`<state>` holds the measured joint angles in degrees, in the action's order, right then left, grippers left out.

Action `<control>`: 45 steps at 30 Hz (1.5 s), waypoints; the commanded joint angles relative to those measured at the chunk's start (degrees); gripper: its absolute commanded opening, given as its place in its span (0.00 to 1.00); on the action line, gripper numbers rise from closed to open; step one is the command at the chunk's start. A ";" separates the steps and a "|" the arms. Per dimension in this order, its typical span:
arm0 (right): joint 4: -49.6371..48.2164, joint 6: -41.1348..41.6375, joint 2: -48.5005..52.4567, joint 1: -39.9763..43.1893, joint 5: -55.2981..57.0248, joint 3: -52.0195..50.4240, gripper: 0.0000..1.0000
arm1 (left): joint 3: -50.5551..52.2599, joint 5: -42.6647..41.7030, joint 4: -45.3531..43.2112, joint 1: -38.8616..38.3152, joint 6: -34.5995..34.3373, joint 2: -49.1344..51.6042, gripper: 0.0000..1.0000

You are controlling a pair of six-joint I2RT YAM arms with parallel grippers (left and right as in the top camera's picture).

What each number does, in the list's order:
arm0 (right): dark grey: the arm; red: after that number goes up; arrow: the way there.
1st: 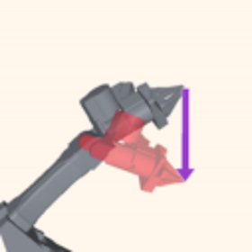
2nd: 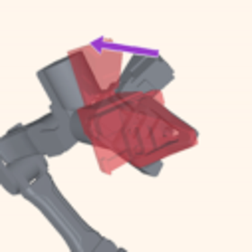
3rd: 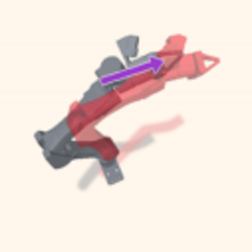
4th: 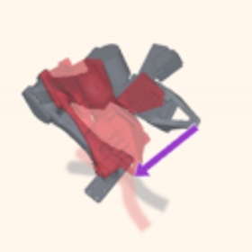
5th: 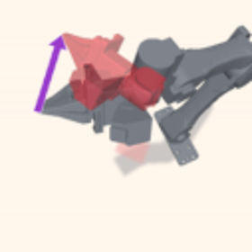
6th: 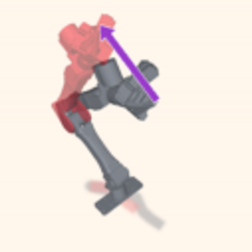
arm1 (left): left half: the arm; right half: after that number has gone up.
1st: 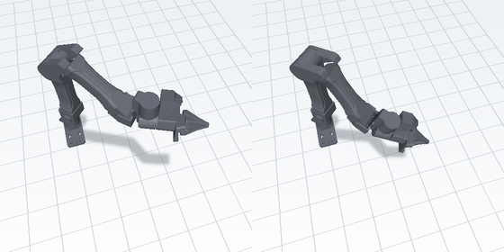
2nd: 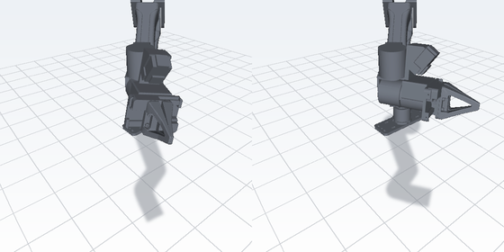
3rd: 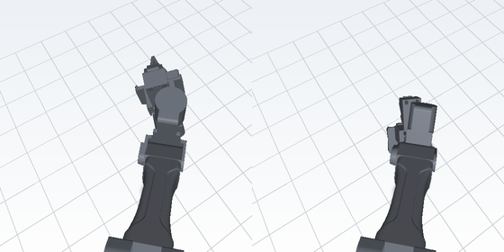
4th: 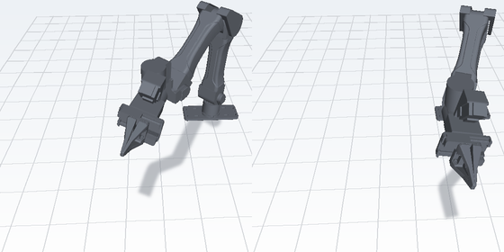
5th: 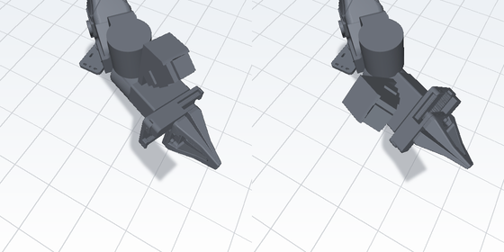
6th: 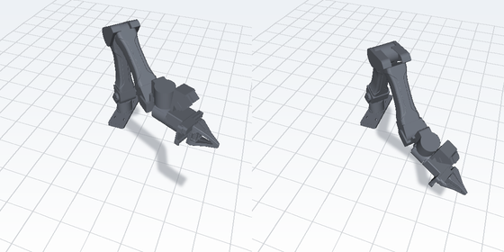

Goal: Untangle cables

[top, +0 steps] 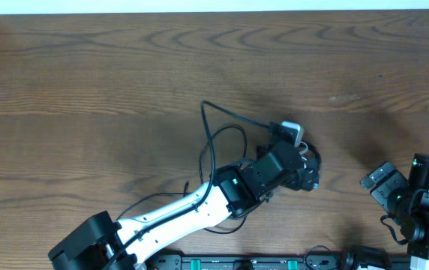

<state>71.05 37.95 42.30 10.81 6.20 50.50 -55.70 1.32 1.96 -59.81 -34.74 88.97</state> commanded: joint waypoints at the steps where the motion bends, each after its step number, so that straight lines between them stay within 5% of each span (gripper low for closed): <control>1: 0.15 -0.28 -0.20 0.39 0.68 0.09 0.99 | -1.14 11.13 7.63 0.15 23.61 0.66 0.95; 7: 0.13 -0.31 -0.20 0.39 -0.39 0.09 0.99 | -1.05 11.69 10.23 -0.70 38.93 1.73 0.93; 30: 0.76 -0.33 -0.20 0.39 -3.78 0.11 0.99 | -1.05 20.15 0.07 -8.41 49.99 8.37 0.81; 38: 1.07 -1.42 -0.20 0.42 -4.04 0.11 0.99 | -1.05 20.15 -6.23 -8.41 49.92 14.80 0.64; 43: 1.20 -1.40 -0.20 0.39 -4.07 0.11 0.99 | -1.05 20.15 -6.97 -8.24 49.75 16.09 0.34; 45: 1.25 -1.46 -0.20 0.42 -4.28 0.11 0.99 | -1.05 20.15 -8.39 -8.00 49.48 16.63 0.30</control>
<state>72.18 37.26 42.28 10.81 2.13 50.50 -55.81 20.53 -5.06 -68.29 15.22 104.27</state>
